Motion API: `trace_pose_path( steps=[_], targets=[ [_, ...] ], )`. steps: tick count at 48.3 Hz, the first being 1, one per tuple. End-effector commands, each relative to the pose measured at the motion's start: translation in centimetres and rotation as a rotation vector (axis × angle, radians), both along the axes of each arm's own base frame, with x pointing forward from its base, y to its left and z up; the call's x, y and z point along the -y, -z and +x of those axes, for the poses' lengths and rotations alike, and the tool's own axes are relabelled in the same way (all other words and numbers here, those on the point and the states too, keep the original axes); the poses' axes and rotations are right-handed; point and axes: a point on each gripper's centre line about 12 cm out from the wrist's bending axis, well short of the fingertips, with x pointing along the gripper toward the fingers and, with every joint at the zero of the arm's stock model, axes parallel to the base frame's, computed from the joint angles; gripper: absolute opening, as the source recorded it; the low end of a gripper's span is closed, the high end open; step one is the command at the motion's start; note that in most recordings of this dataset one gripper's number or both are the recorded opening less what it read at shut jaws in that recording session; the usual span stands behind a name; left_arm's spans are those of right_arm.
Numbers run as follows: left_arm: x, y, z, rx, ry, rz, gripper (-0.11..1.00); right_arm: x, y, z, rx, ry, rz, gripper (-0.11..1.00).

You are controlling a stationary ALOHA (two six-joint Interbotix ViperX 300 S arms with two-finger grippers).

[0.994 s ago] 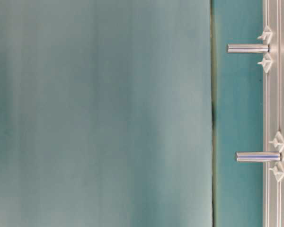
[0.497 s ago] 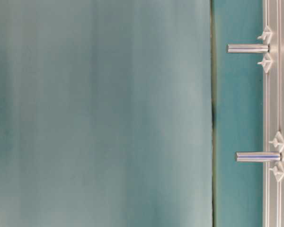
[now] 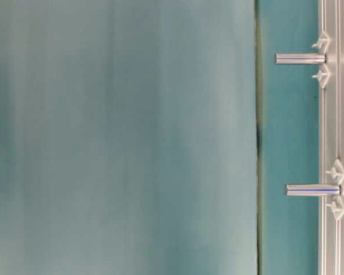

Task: Insert the large gear onto the shaft.
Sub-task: 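Move the left gripper toward the blue gear in front of the rail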

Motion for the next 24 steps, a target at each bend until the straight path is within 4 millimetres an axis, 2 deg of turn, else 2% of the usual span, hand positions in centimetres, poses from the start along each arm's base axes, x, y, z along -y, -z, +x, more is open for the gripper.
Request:
trace_pose_path(
  steps=[1,10,13,18,24],
  targets=[
    [0.8,-0.8,1.2,0.012,0.022,0.000,-0.01,0.3,-0.8,0.3,0.017,0.015,0.004,0.12],
    [1.1,-0.3,2.7,-0.014,0.022,0.001,0.00,0.3,-1.0,0.3,0.021,0.019,0.004,0.17],
    [1.2,-0.1,3.0,-0.024,0.022,0.003,0.03,0.3,-0.9,0.3,0.018,0.019,0.004,0.19],
    [1.2,0.1,3.3,-0.033,0.022,0.004,0.25,0.3,-0.7,0.3,0.005,0.018,0.004,0.24],
    [1.3,0.5,3.7,-0.056,0.021,0.008,0.62,0.3,-0.5,0.2,-0.020,0.017,0.005,0.31]
  ],
)
